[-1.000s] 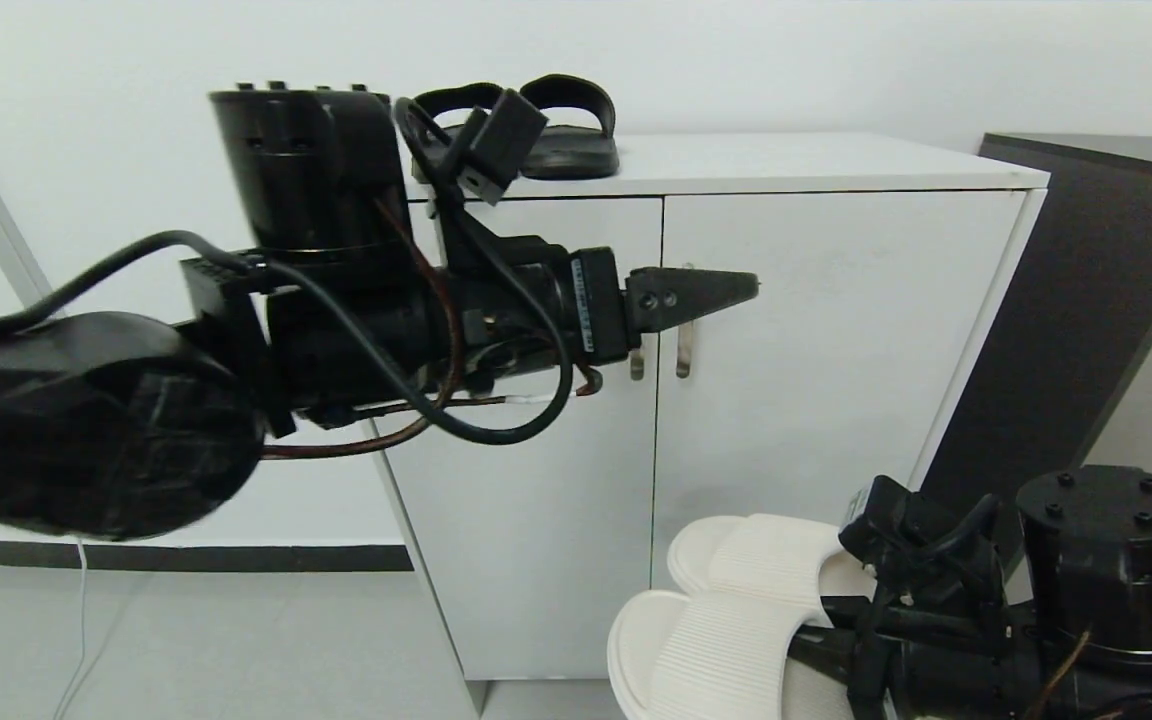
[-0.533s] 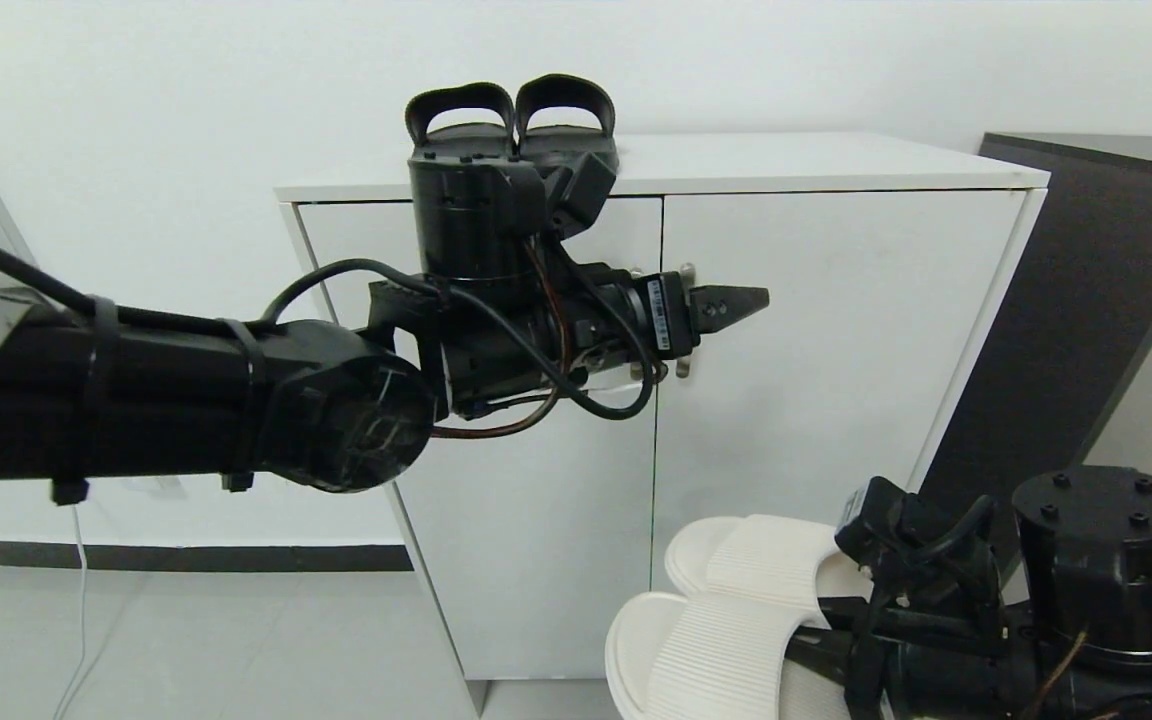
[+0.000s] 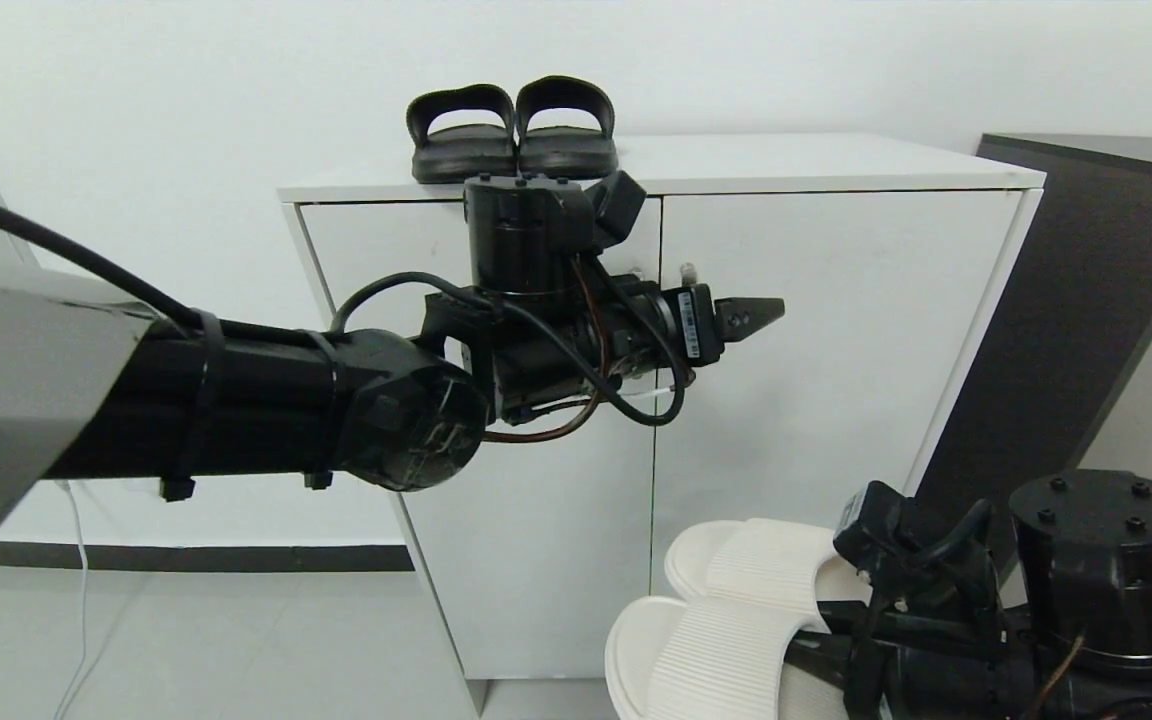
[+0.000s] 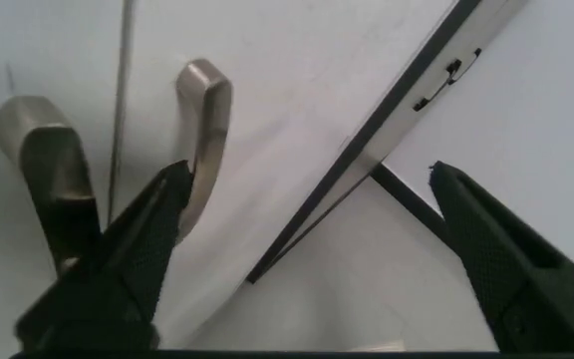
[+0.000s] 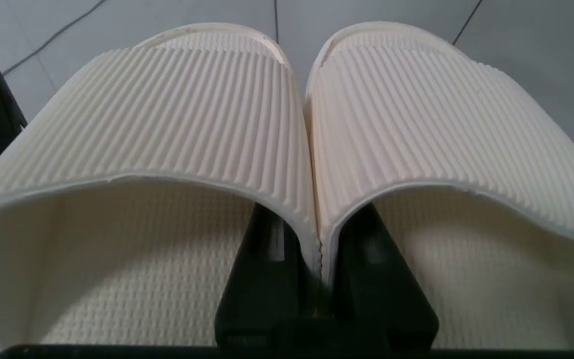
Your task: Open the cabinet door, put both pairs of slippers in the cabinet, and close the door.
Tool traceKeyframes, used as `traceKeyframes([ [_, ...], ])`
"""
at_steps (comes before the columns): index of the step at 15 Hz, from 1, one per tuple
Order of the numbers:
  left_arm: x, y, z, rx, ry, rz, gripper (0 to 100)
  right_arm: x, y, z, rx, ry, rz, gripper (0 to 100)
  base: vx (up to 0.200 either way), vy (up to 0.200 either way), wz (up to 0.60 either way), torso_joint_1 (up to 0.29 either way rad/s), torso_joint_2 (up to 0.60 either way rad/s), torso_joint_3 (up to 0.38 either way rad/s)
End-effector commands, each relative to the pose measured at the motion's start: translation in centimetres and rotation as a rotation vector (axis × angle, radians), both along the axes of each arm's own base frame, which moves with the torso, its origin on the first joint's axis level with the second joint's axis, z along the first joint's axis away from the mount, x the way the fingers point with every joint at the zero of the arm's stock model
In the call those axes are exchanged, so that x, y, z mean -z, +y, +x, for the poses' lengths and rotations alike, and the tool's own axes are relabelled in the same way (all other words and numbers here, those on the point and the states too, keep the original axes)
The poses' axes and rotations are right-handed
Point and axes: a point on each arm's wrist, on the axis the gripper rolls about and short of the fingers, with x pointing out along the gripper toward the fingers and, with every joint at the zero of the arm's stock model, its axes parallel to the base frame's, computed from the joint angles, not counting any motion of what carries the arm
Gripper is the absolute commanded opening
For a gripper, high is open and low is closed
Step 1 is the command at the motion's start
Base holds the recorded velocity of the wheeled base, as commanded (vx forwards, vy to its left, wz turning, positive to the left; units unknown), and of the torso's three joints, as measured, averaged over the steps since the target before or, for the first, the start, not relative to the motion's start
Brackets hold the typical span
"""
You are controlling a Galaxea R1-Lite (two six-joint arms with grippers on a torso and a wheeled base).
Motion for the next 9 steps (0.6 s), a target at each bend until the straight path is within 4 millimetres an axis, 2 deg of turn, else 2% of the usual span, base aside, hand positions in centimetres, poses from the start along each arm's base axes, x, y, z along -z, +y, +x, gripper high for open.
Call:
traceKeyframes([
  [1,0.4,-0.1,0.2,-0.002,0.010,0.006,0,0.0,0.0,-0.1,-0.003,-0.001,-0.001,0,0.000,0.000,0.00,0.000,0.00,0.000],
  [5,0.4,0.6,-0.7,-0.001,0.022,0.014,0,0.1,-0.3,-0.7,-0.058,0.002,0.005,0,0.000,0.000,0.00,0.000,0.00,0.000],
  [9,0.2,1.9,-3.7,0.024,0.043,0.030,0,0.0,-0.7,-1.5,-0.105,-0.005,0.010,0,0.000,0.000,0.00,0.000,0.00,0.000],
])
